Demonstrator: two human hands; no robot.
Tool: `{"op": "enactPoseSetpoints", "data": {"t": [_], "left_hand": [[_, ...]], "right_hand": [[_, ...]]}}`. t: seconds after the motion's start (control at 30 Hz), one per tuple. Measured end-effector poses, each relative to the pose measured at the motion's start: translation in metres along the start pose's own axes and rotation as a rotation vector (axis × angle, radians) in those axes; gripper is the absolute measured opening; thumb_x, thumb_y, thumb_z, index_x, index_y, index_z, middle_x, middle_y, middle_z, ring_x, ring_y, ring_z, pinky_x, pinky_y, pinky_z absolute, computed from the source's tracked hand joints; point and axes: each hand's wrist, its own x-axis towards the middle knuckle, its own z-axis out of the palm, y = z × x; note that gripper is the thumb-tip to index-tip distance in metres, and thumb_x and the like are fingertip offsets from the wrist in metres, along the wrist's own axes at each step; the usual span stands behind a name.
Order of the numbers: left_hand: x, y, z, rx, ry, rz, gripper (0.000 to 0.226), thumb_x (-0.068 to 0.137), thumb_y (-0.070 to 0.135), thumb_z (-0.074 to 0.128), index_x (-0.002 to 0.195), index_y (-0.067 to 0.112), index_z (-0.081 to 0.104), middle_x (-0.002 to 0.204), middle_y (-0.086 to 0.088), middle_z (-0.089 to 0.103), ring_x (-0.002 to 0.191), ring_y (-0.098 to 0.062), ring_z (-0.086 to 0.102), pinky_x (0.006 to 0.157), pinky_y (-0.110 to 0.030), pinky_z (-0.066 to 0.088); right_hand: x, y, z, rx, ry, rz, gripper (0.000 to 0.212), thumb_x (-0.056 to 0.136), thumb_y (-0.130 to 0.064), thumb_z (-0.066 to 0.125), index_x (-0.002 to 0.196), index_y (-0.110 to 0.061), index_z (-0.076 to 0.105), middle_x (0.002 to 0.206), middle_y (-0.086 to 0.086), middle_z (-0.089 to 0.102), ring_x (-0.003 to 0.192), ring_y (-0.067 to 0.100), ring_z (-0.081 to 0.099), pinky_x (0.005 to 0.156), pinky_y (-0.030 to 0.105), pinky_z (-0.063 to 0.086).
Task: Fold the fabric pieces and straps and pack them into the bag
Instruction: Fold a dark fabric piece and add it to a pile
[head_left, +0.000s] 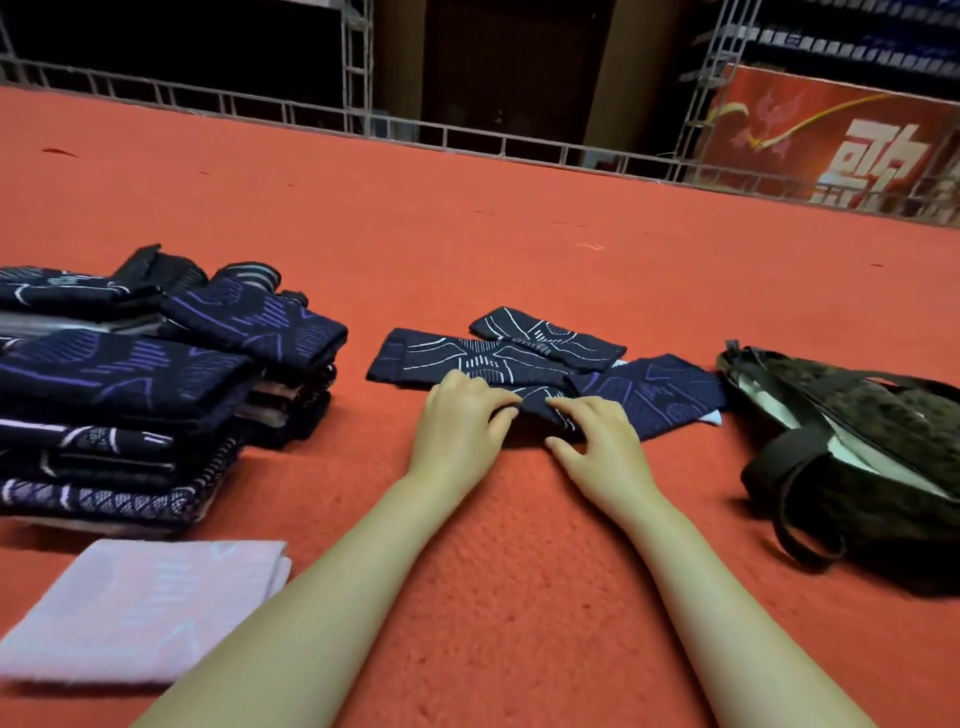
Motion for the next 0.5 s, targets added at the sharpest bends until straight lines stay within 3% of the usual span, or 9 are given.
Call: {"op": "enactPoseSetpoints", "data": {"t": [0.07,0.2,0.4,0.5], "left_hand": [[-0.003,0.007,-0.006,-0.050,0.047,0.079,0.020,0.082,0.029,0.058,0.091,0.020,0.073,0.073,0.003,0.063,0.080,-0.025,0.053,0.074,-0.037,0.045],[-0.008,0.022,-0.019,-0.174,0.056,0.127,0.022,0.085,0.031,0.051,0.091,0.021,0.069,0.083,0.007,0.064,0.085,-0.016,0.054,0.079,-0.031,0.043],[-0.003,0.031,-0.039,-0.550,0.170,-0.132,0.011,0.087,0.021,0.055,0.095,0.024,0.062,0.094,0.010,0.063,0.089,-0.001,0.056,0.079,-0.013,0.042],[-0.002,0.035,-0.045,-0.694,0.074,-0.182,0.016,0.085,0.027,0.058,0.101,0.026,0.059,0.097,0.011,0.064,0.088,0.000,0.058,0.080,-0.014,0.044]], "right_hand": [[0.000,0.002,-0.004,0.003,0.059,0.008,0.045,0.081,-0.011,0.064,0.124,-0.024,0.061,0.118,-0.002,0.059,0.118,0.021,0.044,0.102,0.037,0.035],[-0.001,0.000,-0.016,0.107,0.142,-0.007,0.037,0.078,0.004,0.059,0.104,-0.020,0.070,0.106,-0.004,0.067,0.107,0.019,0.057,0.096,0.036,0.041],[-0.016,-0.031,-0.047,0.426,0.241,-0.058,0.025,0.085,-0.007,0.061,0.101,-0.025,0.063,0.098,-0.018,0.067,0.094,-0.003,0.060,0.084,0.016,0.044],[-0.020,-0.044,-0.059,0.498,0.240,-0.121,0.023,0.082,-0.014,0.058,0.102,-0.023,0.063,0.100,-0.019,0.066,0.095,-0.008,0.058,0.085,0.009,0.041]]}}
